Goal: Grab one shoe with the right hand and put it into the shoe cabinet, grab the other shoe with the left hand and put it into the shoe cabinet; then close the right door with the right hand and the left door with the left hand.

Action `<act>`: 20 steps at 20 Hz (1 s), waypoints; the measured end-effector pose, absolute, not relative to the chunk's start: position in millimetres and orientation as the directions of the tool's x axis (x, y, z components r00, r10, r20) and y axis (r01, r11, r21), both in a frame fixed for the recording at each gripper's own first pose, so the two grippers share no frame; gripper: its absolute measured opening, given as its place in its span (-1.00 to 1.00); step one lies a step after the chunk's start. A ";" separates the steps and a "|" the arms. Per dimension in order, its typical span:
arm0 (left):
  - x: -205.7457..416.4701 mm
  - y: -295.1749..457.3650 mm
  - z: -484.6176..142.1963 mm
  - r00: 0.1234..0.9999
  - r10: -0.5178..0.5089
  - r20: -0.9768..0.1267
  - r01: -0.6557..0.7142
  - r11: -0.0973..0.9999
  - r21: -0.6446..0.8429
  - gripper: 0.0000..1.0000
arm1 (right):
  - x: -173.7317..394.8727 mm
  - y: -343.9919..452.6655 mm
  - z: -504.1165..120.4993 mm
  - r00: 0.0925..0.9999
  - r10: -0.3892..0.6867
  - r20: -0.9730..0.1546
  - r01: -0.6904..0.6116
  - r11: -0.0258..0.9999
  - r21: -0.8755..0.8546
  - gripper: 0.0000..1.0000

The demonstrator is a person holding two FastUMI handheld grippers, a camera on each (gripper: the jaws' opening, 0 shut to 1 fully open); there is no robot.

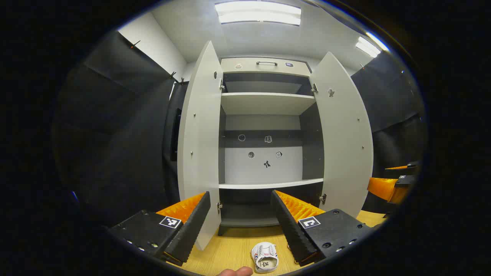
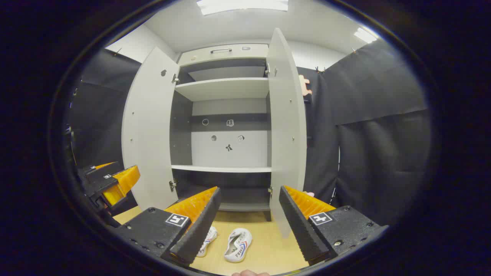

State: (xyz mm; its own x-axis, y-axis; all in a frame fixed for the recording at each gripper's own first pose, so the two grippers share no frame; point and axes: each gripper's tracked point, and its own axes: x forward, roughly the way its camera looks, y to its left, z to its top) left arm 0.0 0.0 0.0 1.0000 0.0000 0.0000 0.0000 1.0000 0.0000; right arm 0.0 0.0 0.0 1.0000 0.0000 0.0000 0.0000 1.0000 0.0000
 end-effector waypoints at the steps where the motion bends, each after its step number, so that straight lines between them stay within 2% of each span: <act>1: -0.2 -0.9 0.9 1.000 -0.006 0.007 0.006 1.000 0.000 0.90 | 0.3 0.5 0.1 1.000 -0.003 -0.002 0.003 1.000 -0.010 0.87; 4: 0.8 -1.1 -0.7 1.000 -0.015 0.010 0.015 1.000 -0.008 0.90 | 0.0 5.6 1.5 1.000 0.005 0.001 -0.005 1.000 -0.013 0.87; 5: 1.1 -1.8 -0.7 1.000 -0.023 0.008 0.023 1.000 -0.013 0.90 | -0.8 7.8 0.5 1.000 0.008 -0.002 -0.008 1.000 -0.005 0.99; 20: 9.3 0.5 2.0 0.998 -0.037 0.045 0.037 0.999 -0.011 0.90 | 7.1 27.2 1.6 0.999 0.048 -0.003 -0.048 0.999 -0.020 0.98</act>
